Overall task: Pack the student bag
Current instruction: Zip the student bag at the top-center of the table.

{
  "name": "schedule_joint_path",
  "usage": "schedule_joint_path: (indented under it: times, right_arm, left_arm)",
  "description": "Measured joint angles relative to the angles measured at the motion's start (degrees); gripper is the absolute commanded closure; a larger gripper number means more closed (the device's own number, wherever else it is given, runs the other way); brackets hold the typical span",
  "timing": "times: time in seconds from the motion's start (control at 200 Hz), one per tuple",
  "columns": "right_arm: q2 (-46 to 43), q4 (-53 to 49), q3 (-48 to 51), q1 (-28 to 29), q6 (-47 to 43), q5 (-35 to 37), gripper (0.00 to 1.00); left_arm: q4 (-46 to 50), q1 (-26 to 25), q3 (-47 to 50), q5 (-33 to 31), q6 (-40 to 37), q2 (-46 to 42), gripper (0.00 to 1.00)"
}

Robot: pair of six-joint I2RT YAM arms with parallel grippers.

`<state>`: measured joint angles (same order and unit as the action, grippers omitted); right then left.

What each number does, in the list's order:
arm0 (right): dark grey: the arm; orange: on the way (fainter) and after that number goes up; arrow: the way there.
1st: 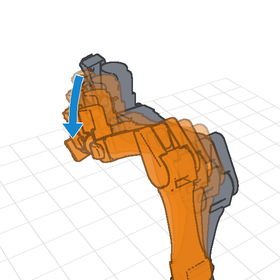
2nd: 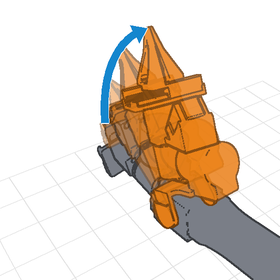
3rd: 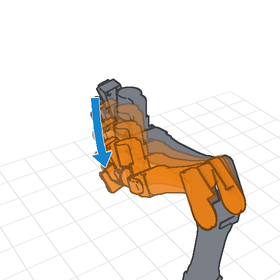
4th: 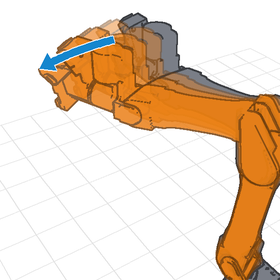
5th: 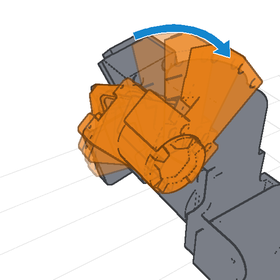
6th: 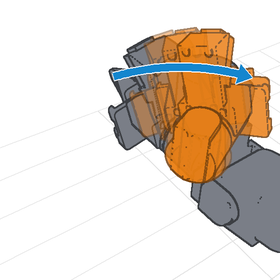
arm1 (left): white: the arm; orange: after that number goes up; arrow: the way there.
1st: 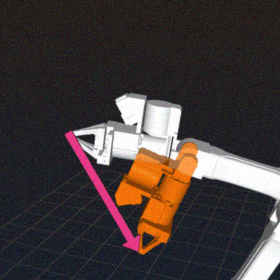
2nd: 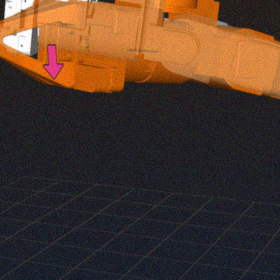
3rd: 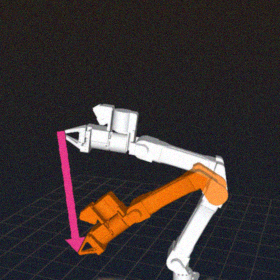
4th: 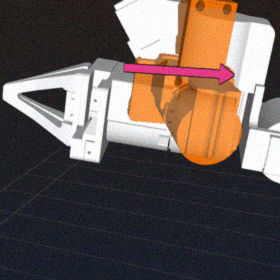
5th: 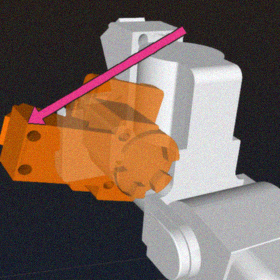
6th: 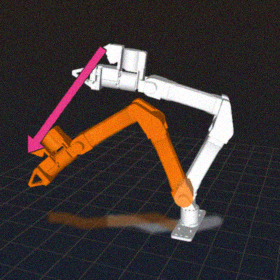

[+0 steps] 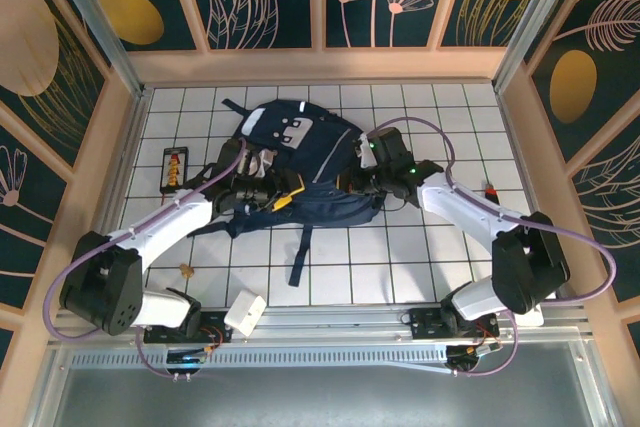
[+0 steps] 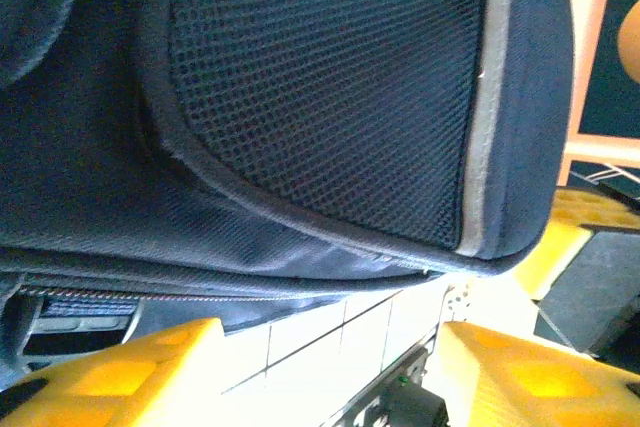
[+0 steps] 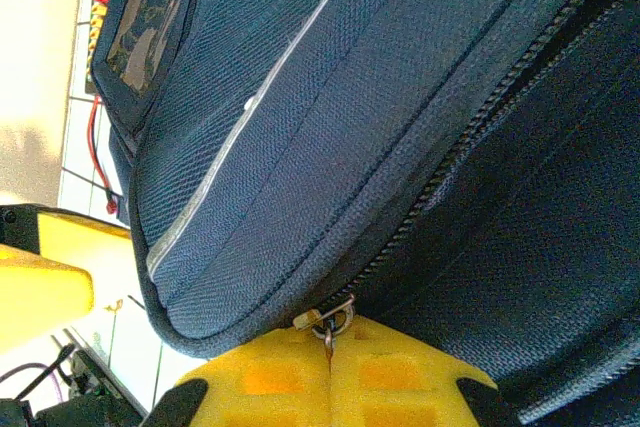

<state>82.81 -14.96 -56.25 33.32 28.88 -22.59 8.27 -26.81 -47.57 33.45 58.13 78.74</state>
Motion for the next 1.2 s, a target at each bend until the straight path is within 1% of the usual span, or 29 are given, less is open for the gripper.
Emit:
schedule_joint_path:
  times: [0.13, 0.22, 0.28, 0.37, 0.435, 0.465, 0.485, 0.54, 0.59, 0.621, 0.711, 0.871, 0.951, 1.061, 1.201]
  right_arm:
    - [0.1, 0.2, 0.0, 0.1, 0.0, 0.0, 1.0]
    - [0.1, 0.2, 0.0, 0.4, 0.0, 0.0, 1.0]
    - [0.1, 0.2, -0.1, 0.7, 0.0, 0.3, 1.0]
    - [0.1, 0.3, -0.3, 1.8, 0.0, 1.2, 1.0]
    - [0.1, 0.7, -0.3, 2.8, -0.1, 2.3, 1.0]
    - [0.1, 1.0, -0.3, 3.3, -0.1, 3.0, 1.0]
    - [0.1, 1.2, -0.3, 3.6, -0.2, 3.3, 1.0]
    - [0.1, 1.6, -0.3, 4.5, -0.5, 4.8, 1.0]
    - [0.2, 1.8, -0.3, 5.1, -1.1, 6.1, 1.0]
    - [0.4, 1.8, -0.3, 5.5, -1.4, 6.6, 1.0]
    - [1.5, 0.7, -0.7, 6.3, -3.2, 8.3, 1.0]
    - [4.0, -5.0, -5.7, 6.1, -11.7, 13.7, 1.0]
    - [4.7, -6.4, -7.8, 4.8, -16.6, 15.6, 1.0]
    - [5.9, -6.4, -9.4, 1.4, -22.9, 15.9, 1.0]
    - [8.1, -6.4, -10.0, -2.3, -29.9, 15.4, 1.0]
  left_arm:
    - [-4.1, 0.0, 0.0, -0.2, 3.7, 0.8, 0.37]
    - [-6.6, 0.0, -0.2, -0.6, 5.9, 2.8, 0.39]
    - [-7.0, -0.2, -0.8, -1.1, 6.5, 4.2, 0.41]
    - [-7.5, -0.2, -1.9, -1.6, 7.2, 5.9, 0.42]
    - [-7.4, -0.2, -2.4, -2.1, 7.6, 6.5, 0.46]
    - [-7.4, -0.2, -2.6, -2.3, 7.8, 6.8, 0.51]
    - [-7.3, -0.2, -2.6, -2.5, 8.0, 7.0, 0.56]
    - [-7.0, -0.2, -2.7, -3.1, 8.2, 7.6, 0.76]
    - [-6.5, -0.1, -2.7, -4.0, 8.4, 8.3, 0.9]
    - [-6.5, 0.0, -2.7, -4.2, 8.5, 8.7, 1.0]
    - [-6.6, 0.0, -2.9, -4.9, 8.2, 9.3, 1.0]
    - [-5.4, 1.8, -6.0, -4.8, 5.7, 10.8, 1.0]
    - [-0.7, 2.7, -11.2, -5.1, 1.2, 12.7, 1.0]
    - [6.6, 2.9, -19.5, -5.9, -6.6, 16.1, 1.0]
    - [10.8, 2.9, -21.1, -6.2, -14.5, 16.8, 1.0]
